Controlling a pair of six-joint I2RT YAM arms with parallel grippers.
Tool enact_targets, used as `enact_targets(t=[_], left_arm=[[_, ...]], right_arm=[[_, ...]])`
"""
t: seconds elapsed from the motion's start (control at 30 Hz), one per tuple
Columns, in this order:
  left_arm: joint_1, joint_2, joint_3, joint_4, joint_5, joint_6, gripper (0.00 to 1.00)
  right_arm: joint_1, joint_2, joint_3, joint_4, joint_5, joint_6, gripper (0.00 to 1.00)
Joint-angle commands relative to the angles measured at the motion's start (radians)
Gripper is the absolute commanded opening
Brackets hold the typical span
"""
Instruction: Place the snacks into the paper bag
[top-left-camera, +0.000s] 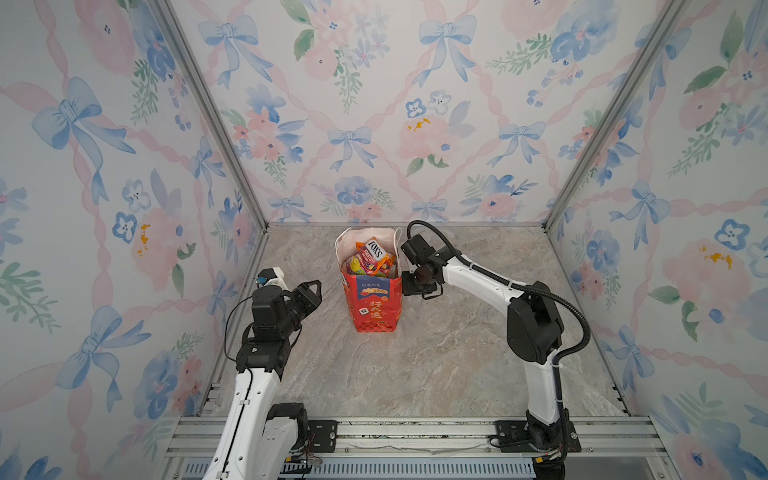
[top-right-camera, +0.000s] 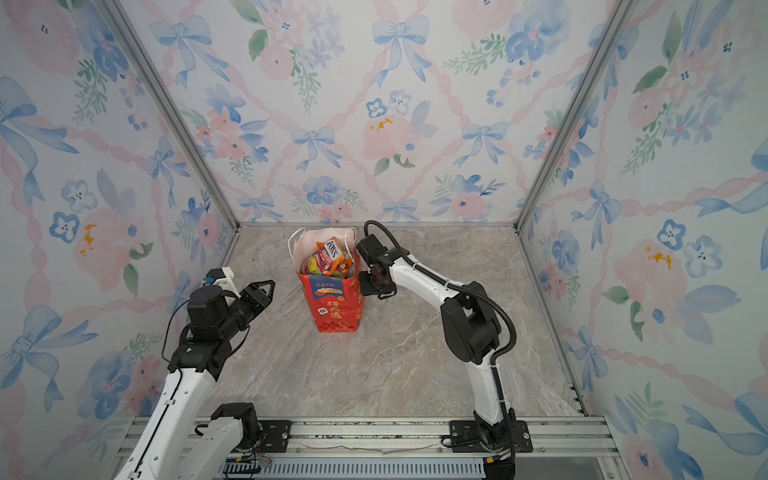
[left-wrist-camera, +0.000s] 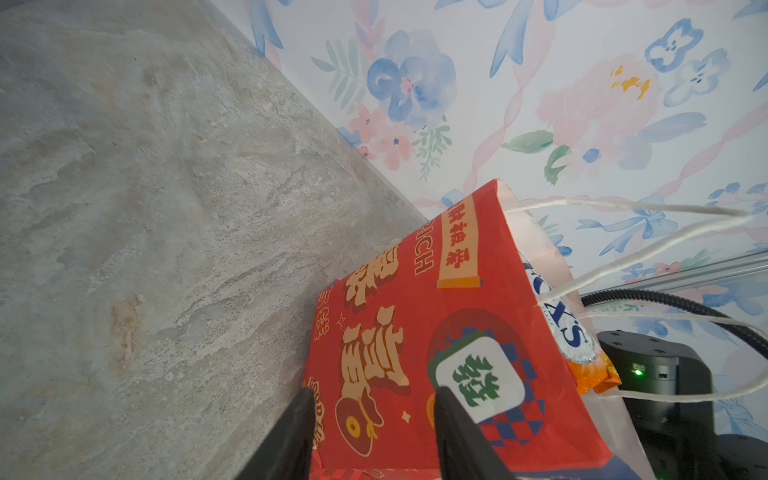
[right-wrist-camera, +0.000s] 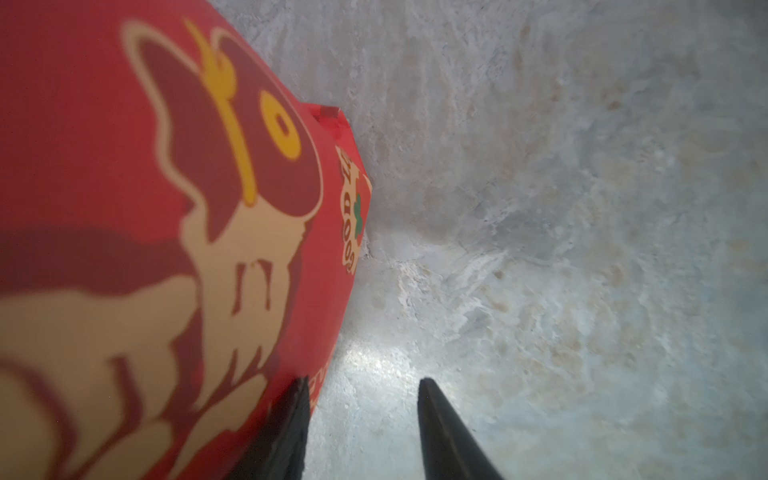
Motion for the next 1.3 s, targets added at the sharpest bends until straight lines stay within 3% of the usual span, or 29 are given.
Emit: enact_targets(t=[0.0,0.5,0.67,1.03,1.17,1.23,1.27], left_arm=[[0.007,-0.007,-0.013,0.003,0.014,0.012,0.49],[0.012,-0.027,-0.037,0.002,0.015,0.010,0.49],[0.015,-0.025,-0.031,0.001,0.016,0.011,0.50],[0.015,-0.018,-0.008,0.003,0.019,0.053,0.54],[0.016,-0.045,0.005,0.003,-0.055,0.095,0.74],[0.015,-0.075,0.005,0.003,-0.115,0.119,0.97],[0.015,-0.087,0.004,0.004,-0.143,0.132,0.97]], right_arm=[[0.058,0.045,0.061,0.023,-0.061,0.023,0.46],[0.117,0.121,0.185,-0.011,-0.110,0.018,0.46],[0.079,0.030,0.083,0.005,-0.143,-0.022,0.47],[-0.048,-0.220,-0.068,-0.132,-0.232,-0.284,0.54],[-0.117,-0.349,-0.133,-0.135,-0.201,-0.417,0.58],[-0.169,-0.416,-0.169,-0.124,-0.191,-0.464,0.58],[-0.193,-0.444,-0.188,-0.115,-0.185,-0.482,0.59]])
